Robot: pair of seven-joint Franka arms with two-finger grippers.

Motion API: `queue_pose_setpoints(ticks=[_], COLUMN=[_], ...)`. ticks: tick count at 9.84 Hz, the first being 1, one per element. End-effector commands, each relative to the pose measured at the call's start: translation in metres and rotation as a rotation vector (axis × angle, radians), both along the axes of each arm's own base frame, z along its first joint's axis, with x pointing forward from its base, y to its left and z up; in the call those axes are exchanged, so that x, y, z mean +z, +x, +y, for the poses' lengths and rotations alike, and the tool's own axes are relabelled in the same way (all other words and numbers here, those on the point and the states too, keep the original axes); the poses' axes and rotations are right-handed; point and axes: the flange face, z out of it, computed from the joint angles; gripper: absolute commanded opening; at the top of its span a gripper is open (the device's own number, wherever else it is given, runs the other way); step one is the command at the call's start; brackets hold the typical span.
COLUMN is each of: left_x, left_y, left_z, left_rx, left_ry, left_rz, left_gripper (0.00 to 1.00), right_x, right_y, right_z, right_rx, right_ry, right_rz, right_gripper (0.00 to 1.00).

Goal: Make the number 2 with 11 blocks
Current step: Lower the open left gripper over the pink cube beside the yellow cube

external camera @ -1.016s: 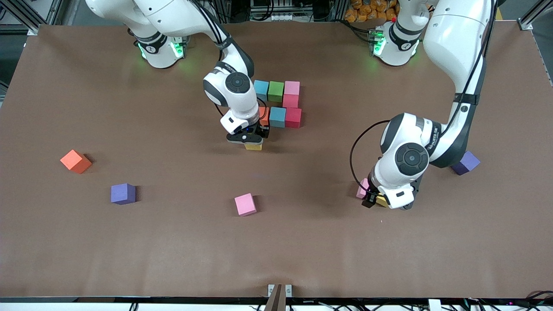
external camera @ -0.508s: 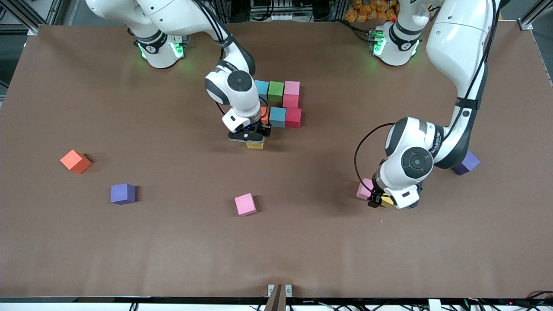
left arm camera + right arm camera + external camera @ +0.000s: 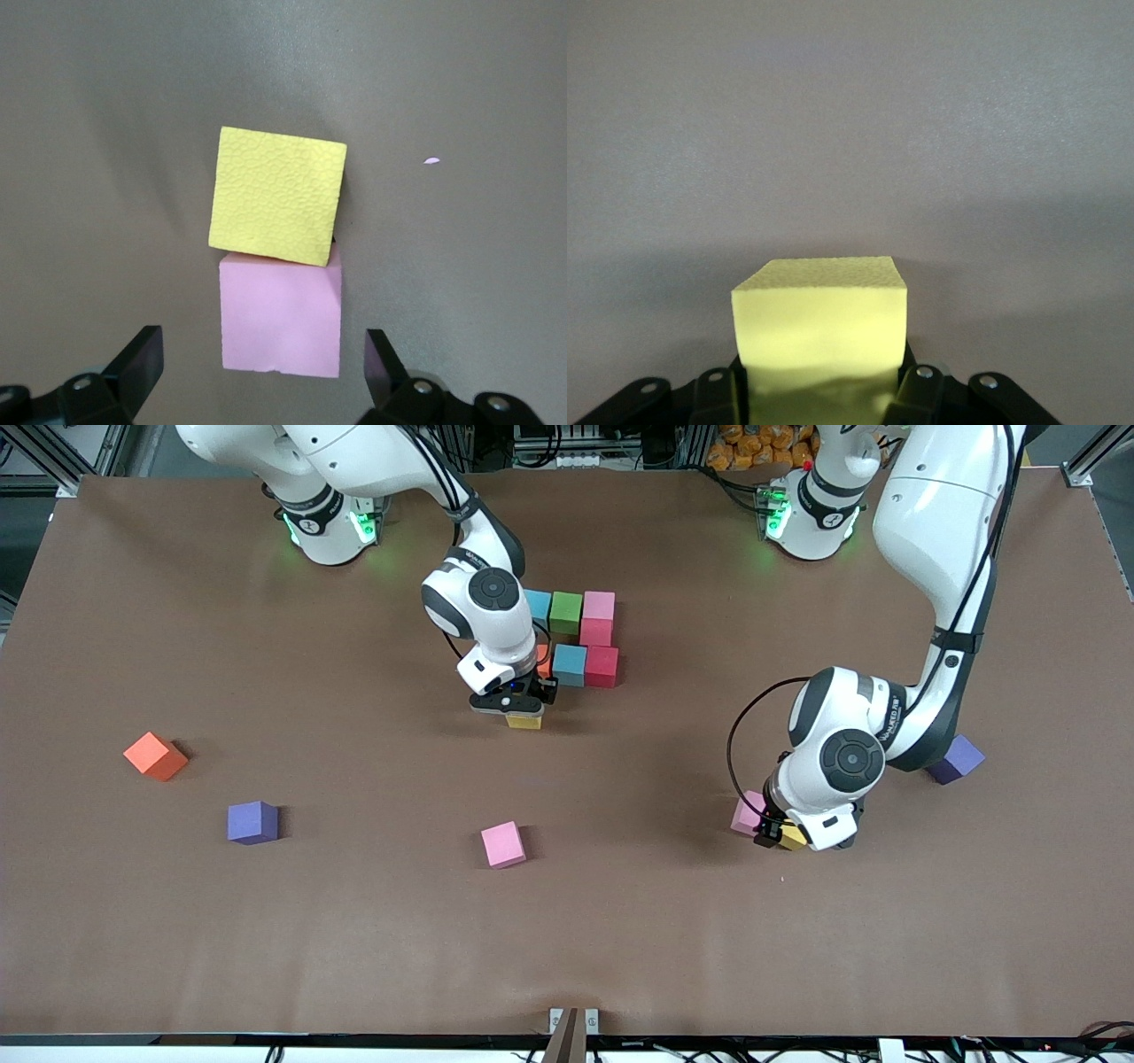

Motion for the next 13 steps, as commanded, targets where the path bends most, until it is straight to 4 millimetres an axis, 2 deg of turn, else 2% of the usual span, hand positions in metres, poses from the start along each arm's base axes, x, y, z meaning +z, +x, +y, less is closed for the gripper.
queue_pose_setpoints(ticks=[1, 5, 11, 13], left_x=[-0.007, -0.024, -0.031, -0.033], left_y=[0.0, -0.002, -0.003, -0.002], left_z=[0.0, 0.001, 0.001, 0.0], left_rx=[-0.007, -0.006, -0.007, -0.008], left_ry=[0.006, -0.005, -0.006, -0.012], left_rz=[-0.01, -0.031, -0.037, -0.053], left_gripper=[1.0, 1.0, 1.0, 1.0], right_x=[-0.013, -0.016, -0.026, -0.027], right_y=[-0.019, -0.027, -0.047, -0.048], right_z=[0.001, 0.005, 0.008, 0.008], right_rx=[-0.003, -0.01, 0.018, 0.026], right_ry=[-0.021, -0.023, -0.028, -0.029], right_rz=[0.011, 0.016, 0.025, 0.024], right_gripper=[0.02, 0.01, 0.0, 0.0])
